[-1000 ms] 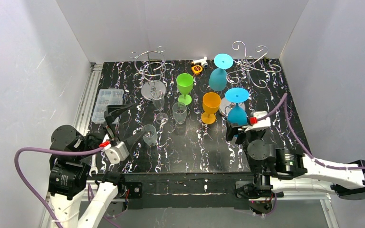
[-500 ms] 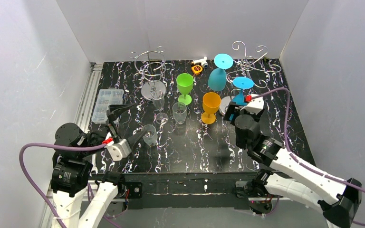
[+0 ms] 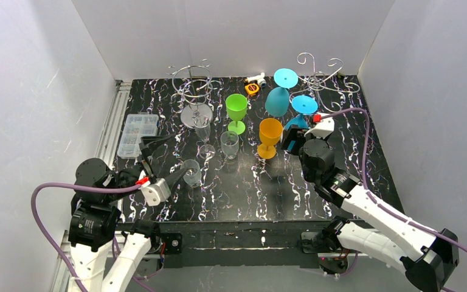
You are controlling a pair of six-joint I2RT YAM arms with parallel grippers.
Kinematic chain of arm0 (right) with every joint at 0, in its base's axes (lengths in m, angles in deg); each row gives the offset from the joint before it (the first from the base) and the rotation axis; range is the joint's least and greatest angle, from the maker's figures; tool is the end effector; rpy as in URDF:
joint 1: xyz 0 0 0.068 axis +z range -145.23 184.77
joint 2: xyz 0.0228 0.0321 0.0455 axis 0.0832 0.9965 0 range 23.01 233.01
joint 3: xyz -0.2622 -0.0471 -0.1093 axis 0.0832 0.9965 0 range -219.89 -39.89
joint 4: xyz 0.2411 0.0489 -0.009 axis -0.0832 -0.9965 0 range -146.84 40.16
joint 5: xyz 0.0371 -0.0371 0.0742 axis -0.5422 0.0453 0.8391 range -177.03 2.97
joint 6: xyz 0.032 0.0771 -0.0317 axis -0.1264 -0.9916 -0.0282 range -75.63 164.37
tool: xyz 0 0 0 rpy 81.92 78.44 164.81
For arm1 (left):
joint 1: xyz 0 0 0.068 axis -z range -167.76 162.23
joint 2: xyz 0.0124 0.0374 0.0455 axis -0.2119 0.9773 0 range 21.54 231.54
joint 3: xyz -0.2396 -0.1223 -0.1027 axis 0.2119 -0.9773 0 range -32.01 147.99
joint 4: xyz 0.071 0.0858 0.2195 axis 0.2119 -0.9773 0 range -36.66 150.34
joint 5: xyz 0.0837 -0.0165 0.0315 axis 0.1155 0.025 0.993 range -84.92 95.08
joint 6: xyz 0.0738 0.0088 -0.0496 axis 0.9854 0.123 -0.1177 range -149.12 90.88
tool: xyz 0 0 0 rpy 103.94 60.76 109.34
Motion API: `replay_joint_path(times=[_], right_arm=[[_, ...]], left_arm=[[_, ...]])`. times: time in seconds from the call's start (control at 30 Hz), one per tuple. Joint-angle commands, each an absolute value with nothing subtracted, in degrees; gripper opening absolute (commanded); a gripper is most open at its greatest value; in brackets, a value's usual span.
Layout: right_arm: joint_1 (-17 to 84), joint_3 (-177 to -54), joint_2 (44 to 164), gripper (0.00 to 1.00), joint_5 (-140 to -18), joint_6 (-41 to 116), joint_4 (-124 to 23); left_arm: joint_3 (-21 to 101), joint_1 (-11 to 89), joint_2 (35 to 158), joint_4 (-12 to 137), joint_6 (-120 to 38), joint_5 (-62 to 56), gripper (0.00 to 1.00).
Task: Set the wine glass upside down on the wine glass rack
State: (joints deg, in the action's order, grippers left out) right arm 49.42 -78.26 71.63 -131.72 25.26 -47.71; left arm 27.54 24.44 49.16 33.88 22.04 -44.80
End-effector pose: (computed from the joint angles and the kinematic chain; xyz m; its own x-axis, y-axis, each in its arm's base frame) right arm 0.1817 0.1008 0.3232 -0.0963 0.2320 -0.9679 0.0290 0.9727 0.2303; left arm 0.0452 -0.0719 0.4269 0.7441 0.3525 -0.5675 0.4794 0.3098 0.8211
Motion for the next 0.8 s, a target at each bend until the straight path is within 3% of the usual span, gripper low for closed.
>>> replay_joint_path(times=[0.0,0.37,0.77], right_arm=[[48.21,-80.53,72.01,0.45,-129.02,26.69,-41.72],[39.80,-83.22,73.17,0.44,-121.12,26.59,-41.21],[38.46,-84.59,77.17,0.42,-116.30,27.88,-39.16]], left_arm=[[26.77,24.63,48.88,33.62,22.40,-44.49,0.98],[25.04,24.63,47.78,33.18,22.54,-43.63,0.98],[24.63,24.63,48.15,32.83,23.53,-43.28,0.98]])
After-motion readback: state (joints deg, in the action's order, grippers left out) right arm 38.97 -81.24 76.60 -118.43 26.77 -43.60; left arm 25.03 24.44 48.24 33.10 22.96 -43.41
